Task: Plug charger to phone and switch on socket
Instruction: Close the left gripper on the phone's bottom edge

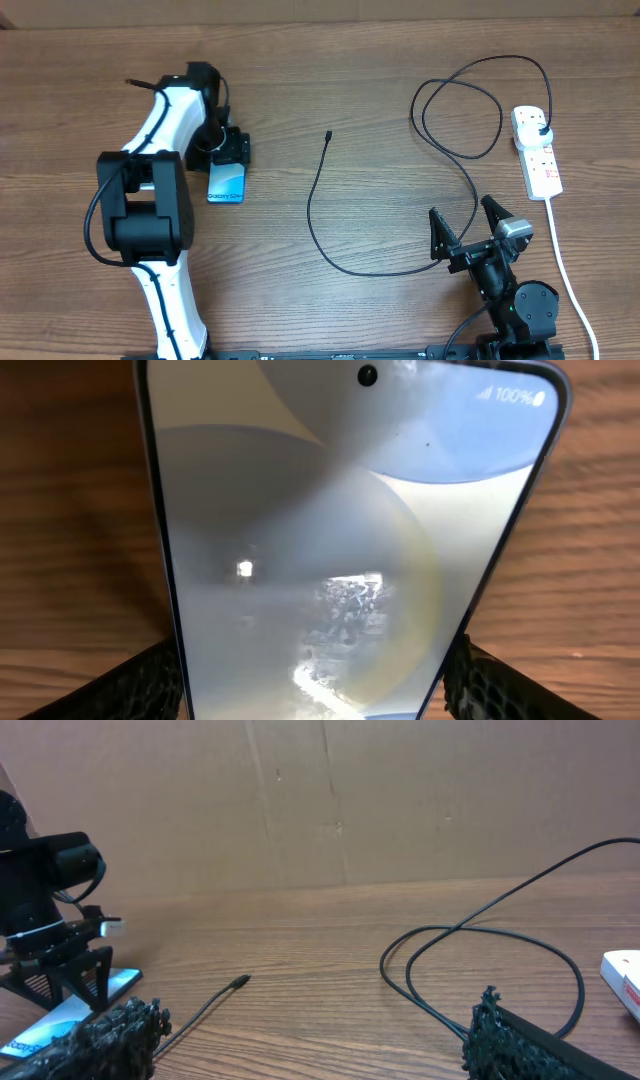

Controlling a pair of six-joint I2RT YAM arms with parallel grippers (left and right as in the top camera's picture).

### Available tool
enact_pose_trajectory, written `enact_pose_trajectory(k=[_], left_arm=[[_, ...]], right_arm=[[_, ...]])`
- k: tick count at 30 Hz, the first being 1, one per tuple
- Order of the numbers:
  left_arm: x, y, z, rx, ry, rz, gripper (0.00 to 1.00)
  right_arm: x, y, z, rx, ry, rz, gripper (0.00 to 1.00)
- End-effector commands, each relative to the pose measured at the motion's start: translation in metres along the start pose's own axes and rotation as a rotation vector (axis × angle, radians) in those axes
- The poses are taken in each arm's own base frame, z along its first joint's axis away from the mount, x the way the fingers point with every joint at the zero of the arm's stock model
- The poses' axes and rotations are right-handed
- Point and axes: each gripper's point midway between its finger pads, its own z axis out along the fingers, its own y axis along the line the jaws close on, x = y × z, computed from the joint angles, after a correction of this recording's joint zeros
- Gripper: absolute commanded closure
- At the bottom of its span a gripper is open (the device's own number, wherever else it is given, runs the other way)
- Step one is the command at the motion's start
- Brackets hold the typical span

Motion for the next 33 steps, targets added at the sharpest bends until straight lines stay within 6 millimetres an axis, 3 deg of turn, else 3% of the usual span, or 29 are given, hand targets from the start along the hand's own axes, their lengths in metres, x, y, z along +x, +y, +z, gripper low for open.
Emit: enact_pose_trajectory(k=[1, 8, 14, 24, 33], left_arm=[[0.019, -0.029, 0.030, 0.060, 0.104, -0.021, 0.16], [0.020, -0.041, 0.032, 0.044, 0.094, -0.038, 0.20], [0.009, -0.034, 0.033, -0.005, 0.043, -0.055, 0.21], [0.000, -0.037, 0.034, 0.005, 0.008, -0.050, 0.05], [-0.003, -0.033, 0.036, -0.022, -0.013, -0.043, 0.06]], right_arm=[[0.002, -0.001, 0.000, 0.002, -0.001, 0.002, 0.00], [0.002, -0.001, 0.000, 0.002, -0.002, 0.002, 0.00], [0.002, -0.001, 0.000, 0.002, -0.001, 0.002, 0.00], [0.002, -0.001, 0.000, 0.002, -0.002, 0.002, 0.00], [0.002, -0.001, 0.000, 0.001, -0.001, 0.002, 0.00]])
